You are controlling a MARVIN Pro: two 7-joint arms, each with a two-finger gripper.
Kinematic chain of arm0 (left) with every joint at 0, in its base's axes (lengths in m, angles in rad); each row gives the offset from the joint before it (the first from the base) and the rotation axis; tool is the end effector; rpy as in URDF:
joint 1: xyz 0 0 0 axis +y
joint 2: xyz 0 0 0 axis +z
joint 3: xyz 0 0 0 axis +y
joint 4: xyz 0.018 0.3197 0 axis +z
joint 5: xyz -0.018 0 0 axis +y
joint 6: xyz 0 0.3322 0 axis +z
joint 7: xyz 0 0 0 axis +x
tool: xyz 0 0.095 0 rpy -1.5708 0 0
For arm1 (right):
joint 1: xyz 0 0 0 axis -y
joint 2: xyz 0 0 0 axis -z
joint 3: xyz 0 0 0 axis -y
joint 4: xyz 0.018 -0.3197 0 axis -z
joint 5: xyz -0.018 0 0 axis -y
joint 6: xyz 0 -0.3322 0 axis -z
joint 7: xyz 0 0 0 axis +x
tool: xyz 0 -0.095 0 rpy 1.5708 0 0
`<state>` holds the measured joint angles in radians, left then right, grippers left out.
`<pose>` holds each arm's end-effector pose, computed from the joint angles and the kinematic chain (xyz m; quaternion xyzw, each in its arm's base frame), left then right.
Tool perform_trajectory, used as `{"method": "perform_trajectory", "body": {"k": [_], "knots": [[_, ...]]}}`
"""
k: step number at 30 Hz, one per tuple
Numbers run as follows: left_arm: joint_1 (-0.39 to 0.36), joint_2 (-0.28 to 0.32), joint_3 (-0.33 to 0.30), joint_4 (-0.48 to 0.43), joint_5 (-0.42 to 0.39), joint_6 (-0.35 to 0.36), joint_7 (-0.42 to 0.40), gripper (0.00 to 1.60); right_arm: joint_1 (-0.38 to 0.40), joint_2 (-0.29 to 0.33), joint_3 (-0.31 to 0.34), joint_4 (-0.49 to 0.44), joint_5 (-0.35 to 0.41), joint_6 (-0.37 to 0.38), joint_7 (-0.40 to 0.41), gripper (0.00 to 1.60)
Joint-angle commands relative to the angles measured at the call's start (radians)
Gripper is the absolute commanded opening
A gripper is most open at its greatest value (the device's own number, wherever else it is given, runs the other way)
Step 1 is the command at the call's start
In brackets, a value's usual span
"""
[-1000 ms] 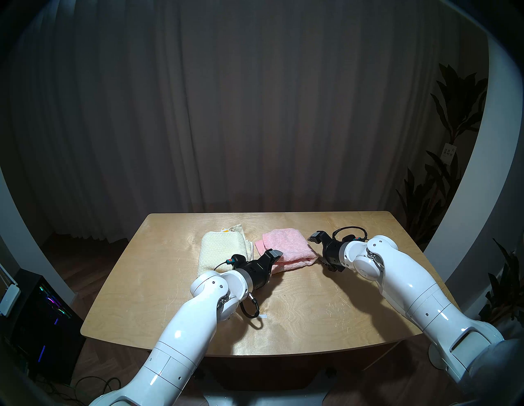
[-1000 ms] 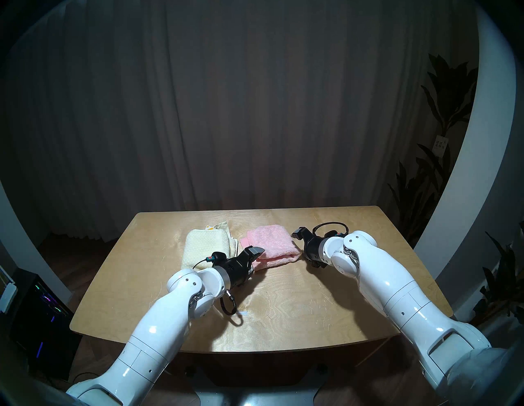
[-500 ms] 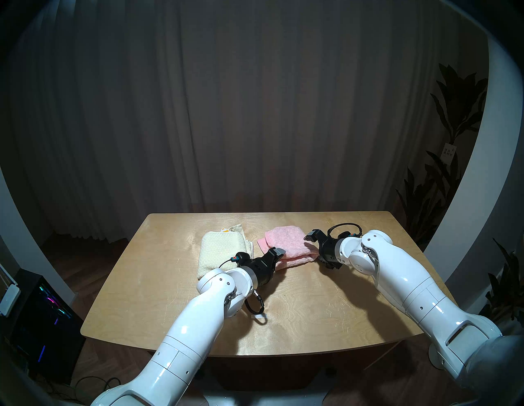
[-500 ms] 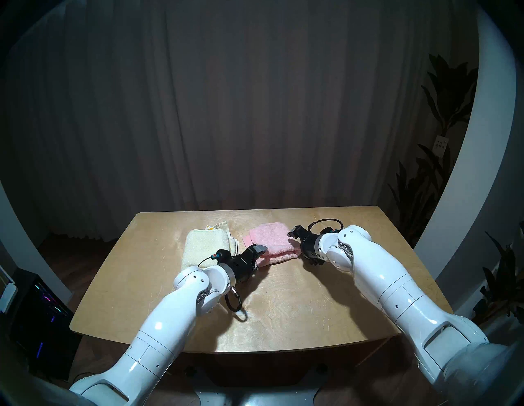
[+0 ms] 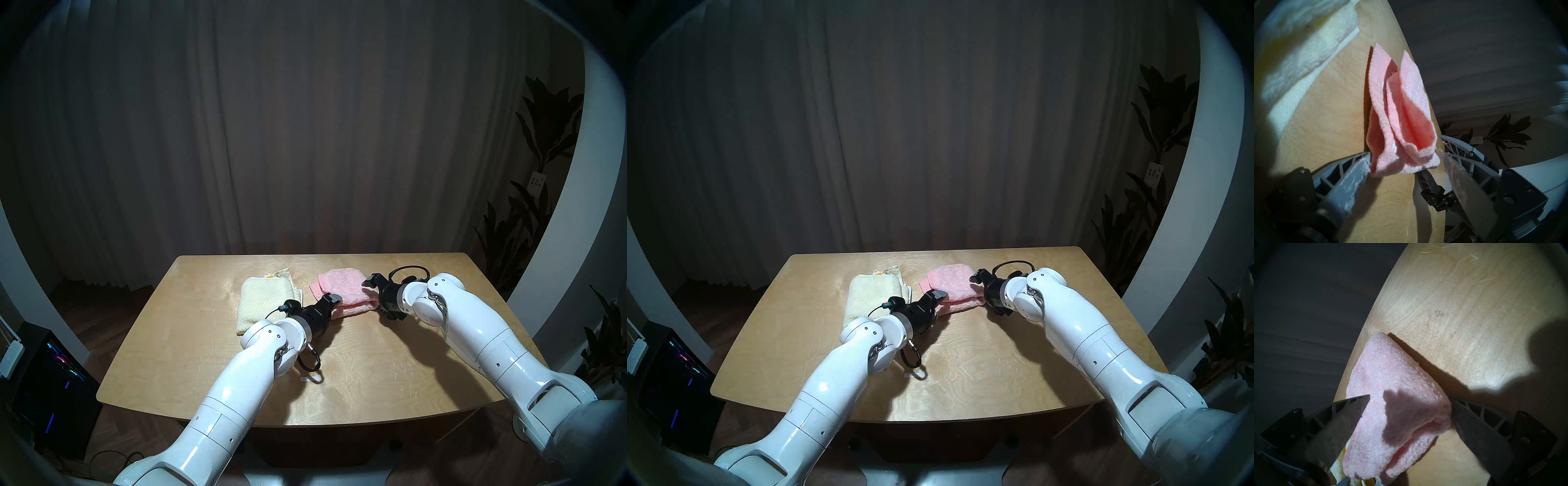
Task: Fold each towel twice and stack them on table
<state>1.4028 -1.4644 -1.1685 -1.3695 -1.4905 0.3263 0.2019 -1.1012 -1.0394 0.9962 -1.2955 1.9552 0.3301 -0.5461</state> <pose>0.4489 -0.1431 -0.3906 0.7702 0.2849 0.3077 0.4807 0.5224 -0.0276 -0.3446 -0.8386 0.3417 -0.2779 0.3206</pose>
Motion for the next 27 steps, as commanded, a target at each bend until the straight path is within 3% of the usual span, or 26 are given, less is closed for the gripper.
{"method": "perform_trajectory", "body": {"k": [1, 2, 3, 9, 10, 18, 27], "knots": [[0.034, -0.009, -0.039, 0.091, -0.012, -0.058, 0.009, 1.6, -0.007, -0.016, -0.009, 0.015, -0.001, -0.006, 0.002, 1.6], [0.031, -0.01, -0.04, 0.097, -0.012, -0.06, 0.006, 1.6, -0.006, -0.017, -0.01, 0.017, -0.001, -0.007, 0.002, 1.6], [0.024, -0.013, -0.038, 0.111, -0.011, -0.06, 0.003, 1.6, -0.005, -0.019, -0.012, 0.023, -0.003, -0.01, 0.004, 1.44], [0.011, -0.017, -0.026, 0.135, -0.002, -0.057, -0.007, 1.6, -0.001, -0.025, -0.018, 0.036, -0.006, -0.017, 0.002, 1.29], [0.005, -0.018, -0.021, 0.145, 0.002, -0.055, -0.012, 1.6, 0.0, -0.027, -0.019, 0.039, -0.008, -0.018, 0.002, 0.92], [-0.017, -0.017, 0.001, 0.177, 0.013, -0.048, -0.016, 1.6, 0.01, -0.045, -0.025, 0.069, -0.011, -0.032, 0.005, 1.04], [-0.032, -0.018, 0.02, 0.206, 0.02, -0.047, -0.024, 1.6, 0.023, -0.067, -0.032, 0.108, -0.014, -0.044, 0.013, 0.92]]}}
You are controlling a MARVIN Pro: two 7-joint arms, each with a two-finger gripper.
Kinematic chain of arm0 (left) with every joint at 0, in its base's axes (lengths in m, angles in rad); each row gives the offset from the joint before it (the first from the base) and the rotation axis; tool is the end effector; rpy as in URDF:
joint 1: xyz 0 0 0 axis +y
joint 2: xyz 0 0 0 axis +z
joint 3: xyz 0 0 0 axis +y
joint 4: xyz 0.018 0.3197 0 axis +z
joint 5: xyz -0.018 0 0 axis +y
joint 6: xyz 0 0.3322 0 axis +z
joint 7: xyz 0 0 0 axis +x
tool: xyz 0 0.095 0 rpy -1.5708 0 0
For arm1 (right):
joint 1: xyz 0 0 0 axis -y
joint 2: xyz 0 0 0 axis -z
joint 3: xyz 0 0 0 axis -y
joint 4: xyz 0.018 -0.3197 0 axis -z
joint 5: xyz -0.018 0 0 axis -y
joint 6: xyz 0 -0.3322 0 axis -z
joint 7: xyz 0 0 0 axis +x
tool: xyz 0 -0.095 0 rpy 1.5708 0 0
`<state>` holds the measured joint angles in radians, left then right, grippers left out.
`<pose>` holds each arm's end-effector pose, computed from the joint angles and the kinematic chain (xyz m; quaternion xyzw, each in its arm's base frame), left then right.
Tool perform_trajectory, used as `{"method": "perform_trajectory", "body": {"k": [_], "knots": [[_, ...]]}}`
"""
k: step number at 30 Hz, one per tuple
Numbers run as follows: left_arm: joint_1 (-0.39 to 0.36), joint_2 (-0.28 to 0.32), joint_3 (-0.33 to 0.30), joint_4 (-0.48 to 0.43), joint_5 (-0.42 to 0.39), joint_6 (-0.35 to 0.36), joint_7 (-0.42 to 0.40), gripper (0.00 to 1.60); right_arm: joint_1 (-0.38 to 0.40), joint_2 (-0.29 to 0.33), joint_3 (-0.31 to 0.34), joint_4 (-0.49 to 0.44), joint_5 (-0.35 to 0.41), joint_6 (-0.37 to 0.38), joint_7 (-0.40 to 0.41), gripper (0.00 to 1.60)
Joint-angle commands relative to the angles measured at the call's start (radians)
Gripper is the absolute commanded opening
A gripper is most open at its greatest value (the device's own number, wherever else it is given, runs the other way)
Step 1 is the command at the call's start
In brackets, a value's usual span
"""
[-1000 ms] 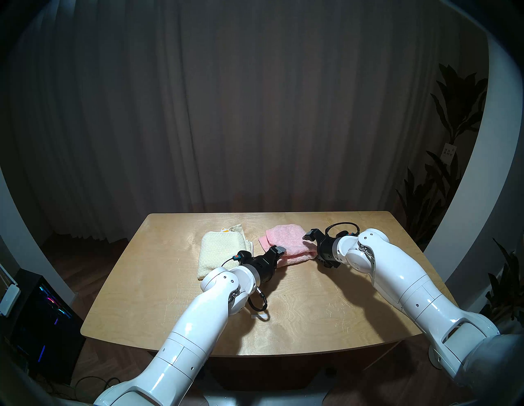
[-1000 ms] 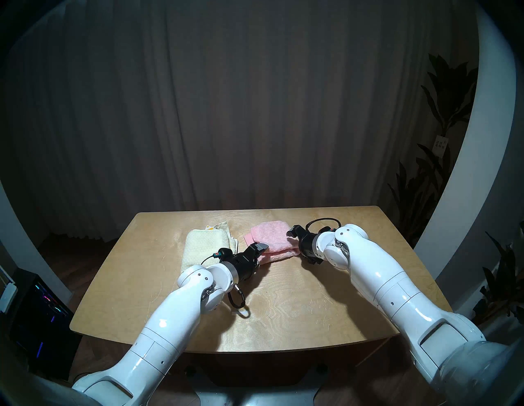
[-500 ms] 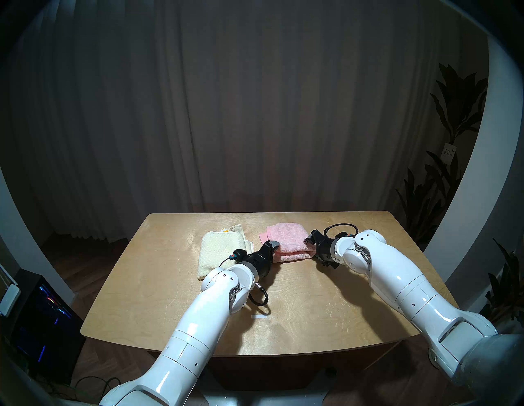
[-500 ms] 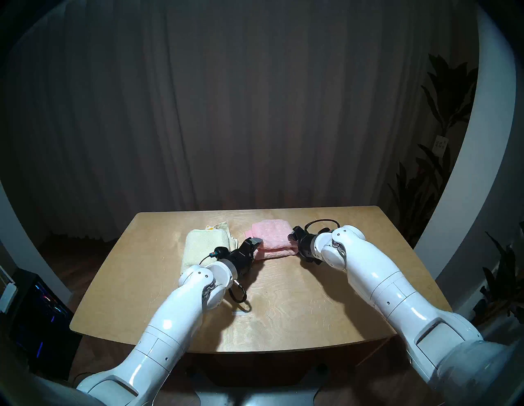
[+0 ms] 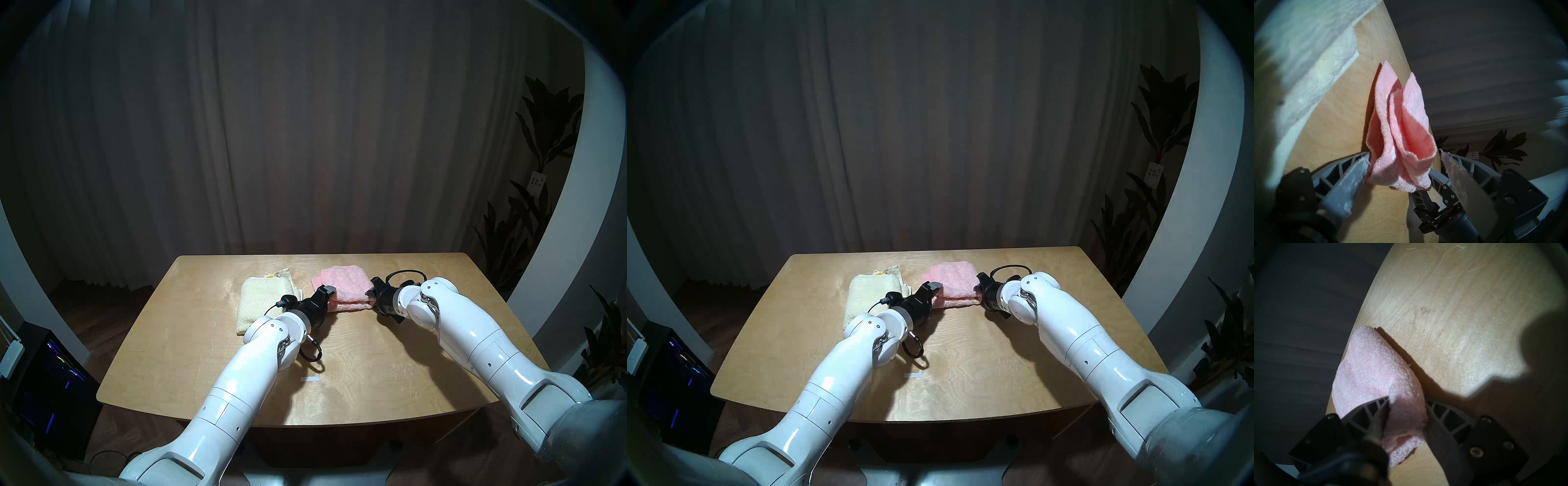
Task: Fold each towel twice and stack them on table
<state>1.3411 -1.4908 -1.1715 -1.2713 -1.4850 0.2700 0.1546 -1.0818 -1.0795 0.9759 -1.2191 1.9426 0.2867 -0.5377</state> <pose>0.4720 -0.1431 -0.3935 0.7542 0.3034 0.3287 0.4807 0.5290 -0.0233 -0.3631 -0.8331 0.3662 -0.2770 0.3084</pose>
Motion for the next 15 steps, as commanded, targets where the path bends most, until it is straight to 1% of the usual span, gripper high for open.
{"method": "perform_trajectory", "body": {"k": [1, 3, 4, 5, 6, 7, 8, 9, 10, 11, 12, 13, 14, 15], "knots": [[0.028, 0.009, 0.024, 0.11, 0.015, 0.01, 0.023, 1.6, 0.004, -0.028, -0.013, 0.036, -0.002, -0.001, 0.006, 0.78], [0.024, 0.008, 0.027, 0.115, 0.016, 0.011, 0.023, 1.6, 0.006, -0.03, -0.014, 0.042, -0.003, -0.003, 0.008, 0.73], [0.024, 0.008, 0.029, 0.116, 0.016, 0.012, 0.022, 1.6, 0.007, -0.031, -0.015, 0.045, -0.003, -0.003, 0.01, 0.61], [0.017, 0.007, 0.031, 0.127, 0.016, 0.015, 0.02, 1.6, 0.007, -0.031, -0.016, 0.046, -0.003, -0.004, 0.01, 0.58], [0.021, 0.009, 0.032, 0.118, 0.017, 0.015, 0.023, 1.6, 0.008, -0.032, -0.017, 0.048, -0.004, -0.004, 0.011, 0.6], [0.014, 0.007, 0.034, 0.132, 0.017, 0.016, 0.019, 1.6, 0.009, -0.033, -0.018, 0.05, -0.004, -0.004, 0.013, 0.6], [0.022, 0.011, 0.035, 0.115, 0.018, 0.015, 0.026, 1.27, 0.009, -0.033, -0.018, 0.051, -0.004, -0.004, 0.014, 0.59], [0.013, 0.009, 0.037, 0.13, 0.019, 0.018, 0.024, 1.17, 0.01, -0.034, -0.02, 0.052, -0.005, -0.004, 0.015, 0.59], [0.008, 0.007, 0.038, 0.14, 0.02, 0.019, 0.022, 1.01, 0.01, -0.034, -0.021, 0.053, -0.005, -0.005, 0.016, 0.59], [0.014, 0.012, 0.041, 0.123, 0.023, 0.021, 0.029, 1.0, 0.01, -0.035, -0.021, 0.053, -0.005, -0.005, 0.017, 0.59], [0.005, 0.008, 0.043, 0.139, 0.023, 0.023, 0.027, 0.99, 0.01, -0.036, -0.022, 0.053, -0.005, -0.005, 0.018, 0.59], [0.011, 0.01, 0.045, 0.128, 0.026, 0.023, 0.032, 1.01, 0.01, -0.036, -0.023, 0.053, -0.005, -0.005, 0.019, 0.59], [0.001, 0.006, 0.047, 0.148, 0.026, 0.024, 0.026, 1.19, 0.011, -0.036, -0.024, 0.053, -0.006, -0.005, 0.019, 0.59], [0.014, 0.01, 0.048, 0.124, 0.028, 0.021, 0.034, 1.26, 0.011, -0.036, -0.024, 0.053, -0.006, -0.005, 0.02, 0.59]]}}
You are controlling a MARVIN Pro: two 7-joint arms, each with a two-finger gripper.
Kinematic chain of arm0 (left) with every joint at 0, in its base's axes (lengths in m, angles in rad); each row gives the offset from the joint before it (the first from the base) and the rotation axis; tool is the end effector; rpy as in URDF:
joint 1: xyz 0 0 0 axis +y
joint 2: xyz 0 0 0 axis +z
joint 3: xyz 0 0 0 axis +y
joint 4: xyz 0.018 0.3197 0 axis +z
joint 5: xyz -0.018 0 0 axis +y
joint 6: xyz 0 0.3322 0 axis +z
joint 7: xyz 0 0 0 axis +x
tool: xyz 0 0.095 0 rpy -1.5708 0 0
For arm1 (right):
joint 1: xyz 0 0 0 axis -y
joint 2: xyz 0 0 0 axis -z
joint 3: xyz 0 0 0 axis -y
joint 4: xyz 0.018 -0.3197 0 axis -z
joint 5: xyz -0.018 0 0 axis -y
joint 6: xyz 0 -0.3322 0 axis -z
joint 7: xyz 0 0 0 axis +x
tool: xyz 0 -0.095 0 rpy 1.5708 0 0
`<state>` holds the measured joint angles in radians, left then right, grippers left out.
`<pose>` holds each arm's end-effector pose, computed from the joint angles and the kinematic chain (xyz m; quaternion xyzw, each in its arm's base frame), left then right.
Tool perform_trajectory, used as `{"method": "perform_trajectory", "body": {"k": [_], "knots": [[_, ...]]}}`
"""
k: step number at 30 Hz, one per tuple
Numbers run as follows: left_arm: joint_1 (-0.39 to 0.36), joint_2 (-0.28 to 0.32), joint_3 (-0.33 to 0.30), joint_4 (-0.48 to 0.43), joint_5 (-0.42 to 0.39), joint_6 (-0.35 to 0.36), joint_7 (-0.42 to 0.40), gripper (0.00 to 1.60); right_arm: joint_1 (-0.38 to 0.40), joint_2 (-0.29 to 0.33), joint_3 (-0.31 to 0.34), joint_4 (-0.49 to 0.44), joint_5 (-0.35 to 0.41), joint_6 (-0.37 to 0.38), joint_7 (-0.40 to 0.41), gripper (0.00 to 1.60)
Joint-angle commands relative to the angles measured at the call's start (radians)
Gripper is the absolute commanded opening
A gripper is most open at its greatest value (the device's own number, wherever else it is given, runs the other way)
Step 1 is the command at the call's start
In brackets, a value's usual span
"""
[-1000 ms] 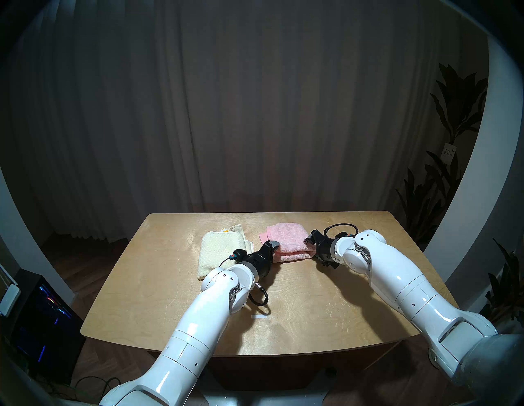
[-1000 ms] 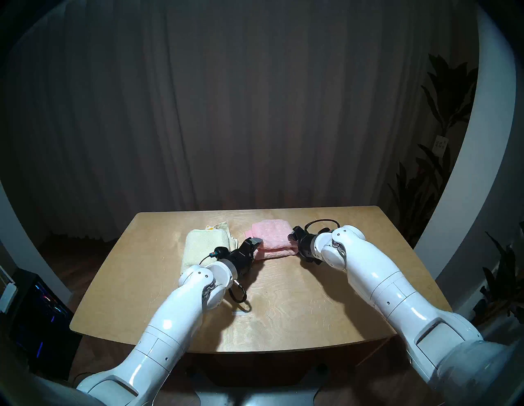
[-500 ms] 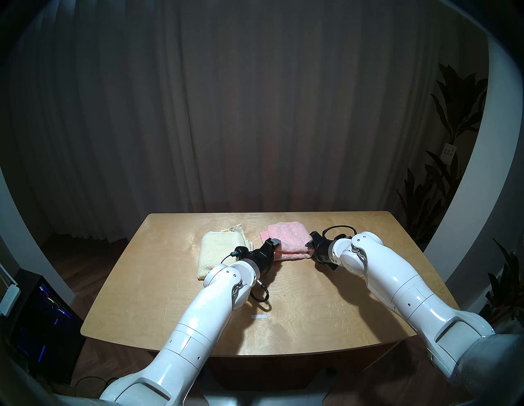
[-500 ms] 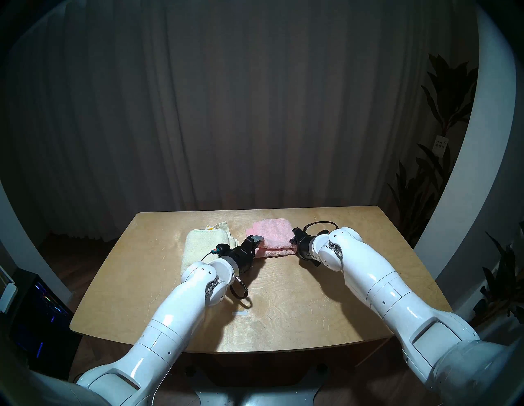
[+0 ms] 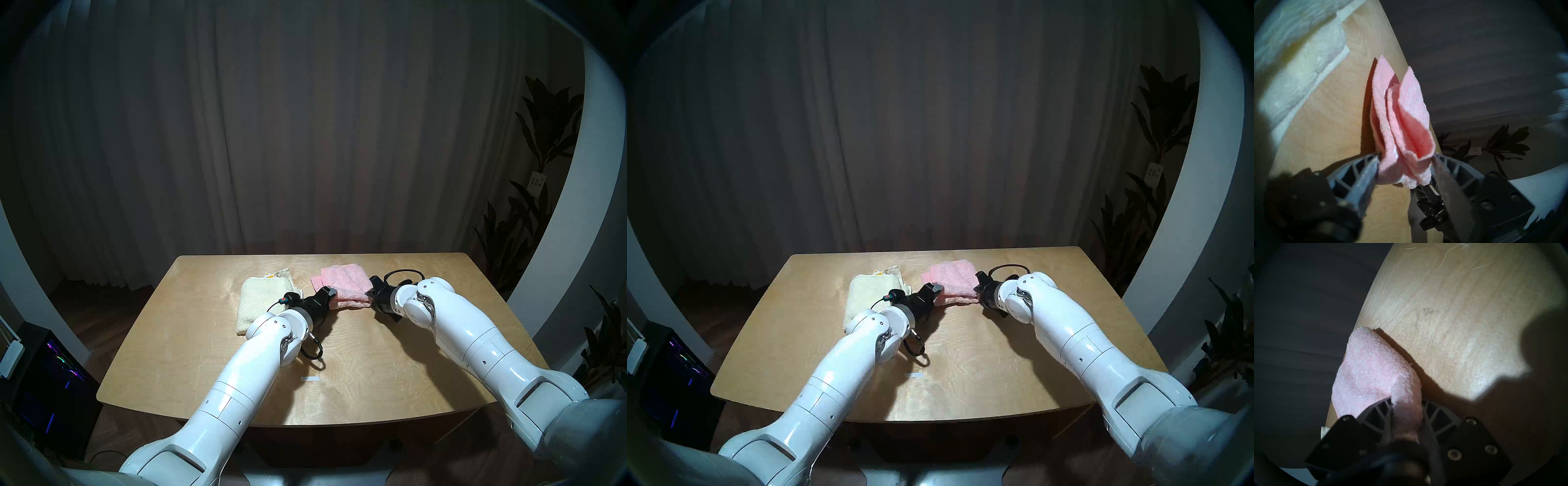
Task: Fold each towel twice and stack them on table
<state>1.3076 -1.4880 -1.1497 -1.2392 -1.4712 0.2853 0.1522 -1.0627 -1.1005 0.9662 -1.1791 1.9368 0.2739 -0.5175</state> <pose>0.4791 -0.1474 -0.3931 0.7655 0.2851 0.3275 0.4748 0.5356 -0.0195 -0.3666 -0.8285 0.3717 -0.2805 0.3109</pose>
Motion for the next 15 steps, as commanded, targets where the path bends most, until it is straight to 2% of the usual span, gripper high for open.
{"method": "perform_trajectory", "body": {"k": [1, 2, 4, 6, 7, 8, 9, 10, 13, 15], "knots": [[0.032, 0.0, 0.028, 0.124, 0.014, 0.008, 0.029, 1.27, -0.008, -0.015, -0.015, 0.013, 0.0, 0.007, 0.001, 0.58], [0.046, 0.005, 0.026, 0.098, 0.016, 0.004, 0.037, 1.27, -0.008, -0.015, -0.015, 0.013, -0.001, 0.007, 0.001, 0.58], [0.044, 0.004, 0.027, 0.103, 0.017, 0.002, 0.039, 1.07, -0.008, -0.016, -0.016, 0.014, -0.001, 0.007, 0.002, 0.51], [0.043, 0.004, 0.028, 0.104, 0.018, 0.002, 0.04, 0.95, -0.008, -0.016, -0.016, 0.015, -0.002, 0.007, 0.003, 0.51], [0.04, 0.003, 0.029, 0.11, 0.019, 0.002, 0.039, 0.7, -0.008, -0.016, -0.016, 0.015, -0.002, 0.008, 0.003, 0.51], [0.034, 0.002, 0.03, 0.119, 0.02, 0.003, 0.037, 0.6, -0.008, -0.016, -0.016, 0.015, -0.002, 0.008, 0.004, 0.51], [0.046, 0.007, 0.03, 0.094, 0.022, 0.002, 0.044, 0.26, -0.008, -0.016, -0.016, 0.016, -0.002, 0.008, 0.004, 0.51], [0.034, 0.002, 0.032, 0.116, 0.022, 0.003, 0.039, 0.01, -0.009, -0.016, -0.017, 0.016, -0.003, 0.008, 0.005, 0.5], [0.035, 0.002, 0.031, 0.114, 0.021, 0.002, 0.04, 0.0, -0.009, -0.017, -0.017, 0.017, -0.003, 0.008, 0.006, 0.49], [0.036, 0.002, 0.031, 0.114, 0.022, 0.0, 0.037, 0.0, -0.01, -0.017, -0.017, 0.017, -0.003, 0.008, 0.006, 0.4]]}}
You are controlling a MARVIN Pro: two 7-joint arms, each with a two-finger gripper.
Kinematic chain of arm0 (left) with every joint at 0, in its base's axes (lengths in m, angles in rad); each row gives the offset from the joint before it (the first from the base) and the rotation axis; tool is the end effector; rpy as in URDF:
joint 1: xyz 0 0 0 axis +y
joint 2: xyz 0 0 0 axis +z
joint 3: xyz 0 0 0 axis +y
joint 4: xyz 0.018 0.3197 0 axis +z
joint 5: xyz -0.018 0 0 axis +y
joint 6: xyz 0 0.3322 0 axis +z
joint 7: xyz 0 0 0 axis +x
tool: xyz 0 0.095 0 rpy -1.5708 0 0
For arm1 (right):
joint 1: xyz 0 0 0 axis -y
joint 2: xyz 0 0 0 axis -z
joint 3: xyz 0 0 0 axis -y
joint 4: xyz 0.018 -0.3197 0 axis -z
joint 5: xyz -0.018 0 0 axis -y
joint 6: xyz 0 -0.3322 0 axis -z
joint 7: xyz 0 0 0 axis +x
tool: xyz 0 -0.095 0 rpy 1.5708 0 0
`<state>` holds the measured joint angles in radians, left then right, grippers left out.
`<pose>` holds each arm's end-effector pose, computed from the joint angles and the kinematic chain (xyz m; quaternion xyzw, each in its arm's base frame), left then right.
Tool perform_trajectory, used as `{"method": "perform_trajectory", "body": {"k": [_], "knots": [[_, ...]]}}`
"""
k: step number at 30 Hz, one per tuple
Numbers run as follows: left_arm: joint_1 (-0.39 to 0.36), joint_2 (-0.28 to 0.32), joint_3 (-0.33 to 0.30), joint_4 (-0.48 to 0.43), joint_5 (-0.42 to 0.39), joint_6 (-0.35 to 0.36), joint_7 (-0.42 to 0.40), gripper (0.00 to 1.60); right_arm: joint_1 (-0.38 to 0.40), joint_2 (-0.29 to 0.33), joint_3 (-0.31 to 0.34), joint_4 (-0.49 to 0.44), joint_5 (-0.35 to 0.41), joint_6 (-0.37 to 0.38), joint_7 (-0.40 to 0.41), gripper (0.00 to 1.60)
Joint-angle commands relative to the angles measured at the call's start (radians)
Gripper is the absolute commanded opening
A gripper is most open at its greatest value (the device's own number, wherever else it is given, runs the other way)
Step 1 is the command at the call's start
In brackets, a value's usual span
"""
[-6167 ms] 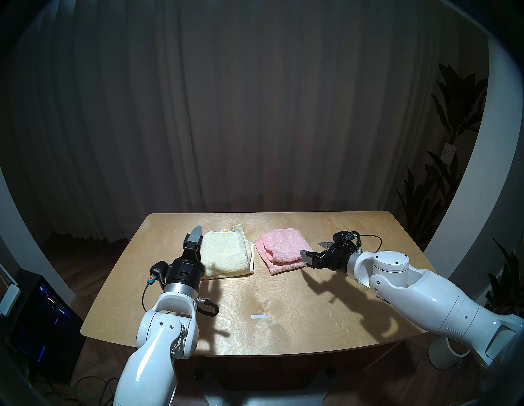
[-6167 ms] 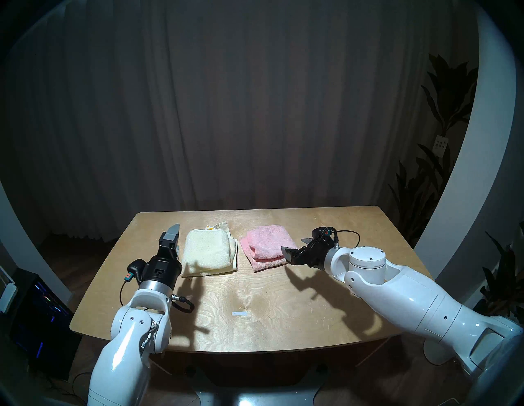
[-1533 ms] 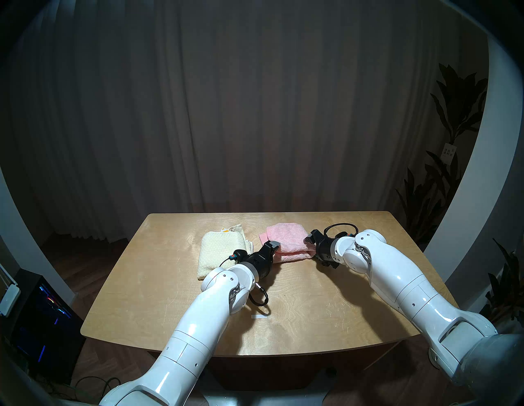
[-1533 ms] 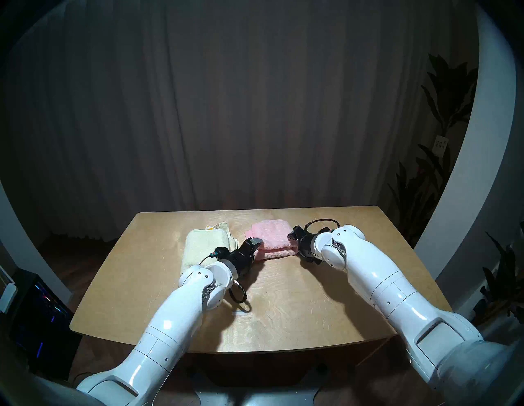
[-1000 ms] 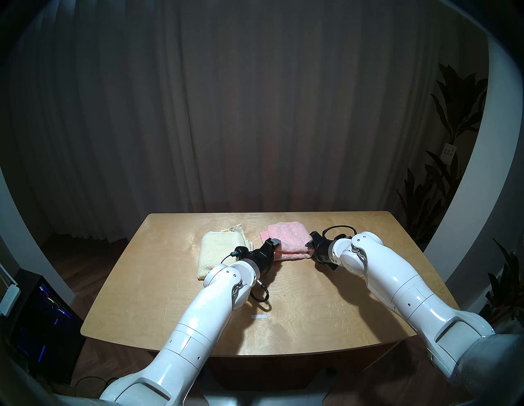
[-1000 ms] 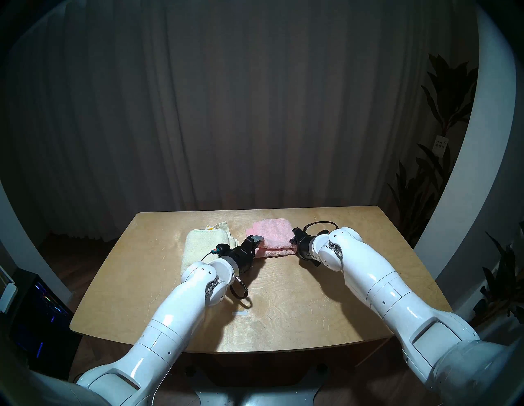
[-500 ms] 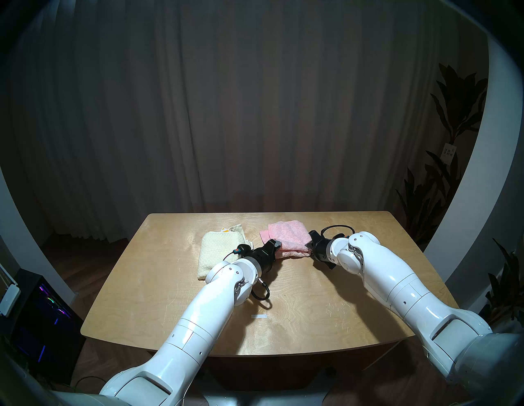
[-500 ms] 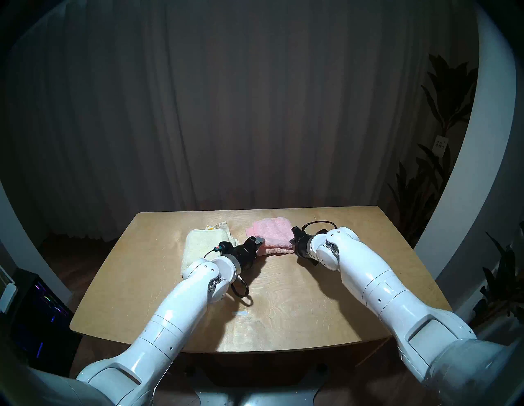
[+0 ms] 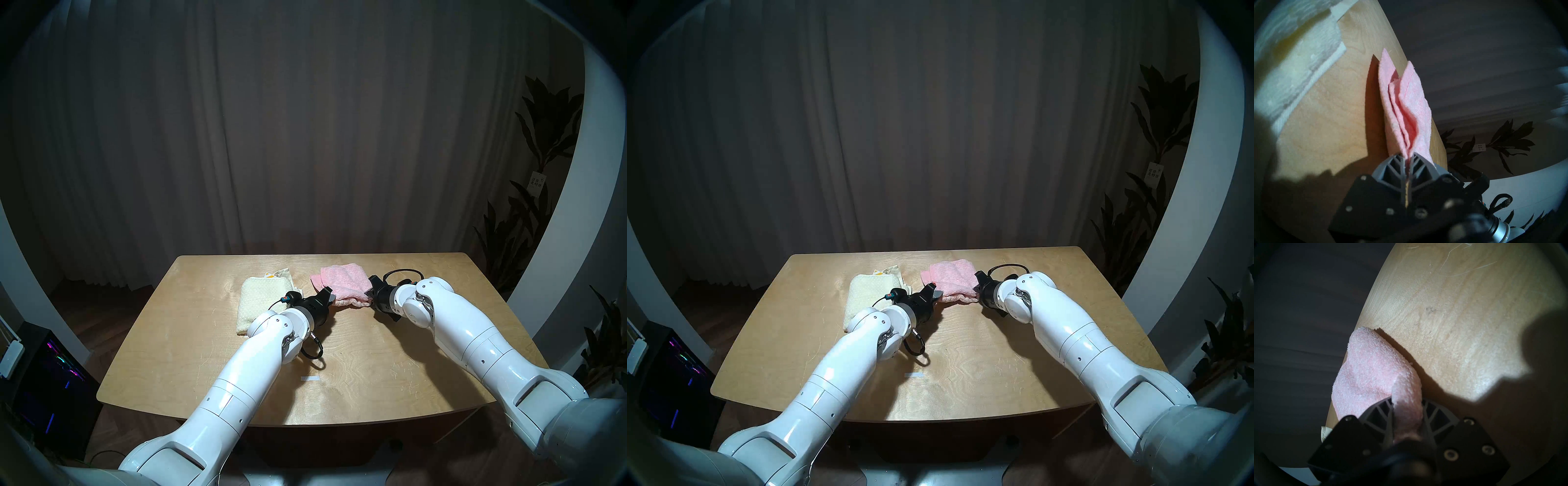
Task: Fold each towel twice and stack them on table
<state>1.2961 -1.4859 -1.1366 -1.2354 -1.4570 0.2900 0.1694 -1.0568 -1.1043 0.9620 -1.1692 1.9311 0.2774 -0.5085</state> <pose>0.4808 -0.1500 -0.3923 0.7750 0.2754 0.3279 0.4648 0.5372 -0.0185 -0.3672 -0.8292 0.3685 -0.2818 0.3117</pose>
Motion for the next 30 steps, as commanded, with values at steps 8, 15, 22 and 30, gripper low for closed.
{"method": "perform_trajectory", "body": {"k": [8, 15, 22, 30], "knots": [[0.055, 0.024, 0.011, 0.077, 0.014, -0.005, 0.009, 0.0, -0.027, 0.014, 0.008, -0.033, 0.015, 0.007, 0.01, 0.0], [0.074, 0.048, -0.006, -0.007, 0.009, -0.017, -0.005, 0.0, -0.067, 0.058, 0.045, -0.118, 0.03, -0.01, 0.069, 0.0], [0.083, 0.06, -0.009, -0.049, 0.014, -0.025, -0.004, 0.0, -0.1, 0.094, 0.085, -0.208, 0.035, -0.035, 0.112, 0.0], [0.11, 0.078, -0.026, -0.139, 0.013, -0.036, 0.004, 0.0, -0.128, 0.121, 0.119, -0.272, 0.04, -0.061, 0.144, 0.0]]}}
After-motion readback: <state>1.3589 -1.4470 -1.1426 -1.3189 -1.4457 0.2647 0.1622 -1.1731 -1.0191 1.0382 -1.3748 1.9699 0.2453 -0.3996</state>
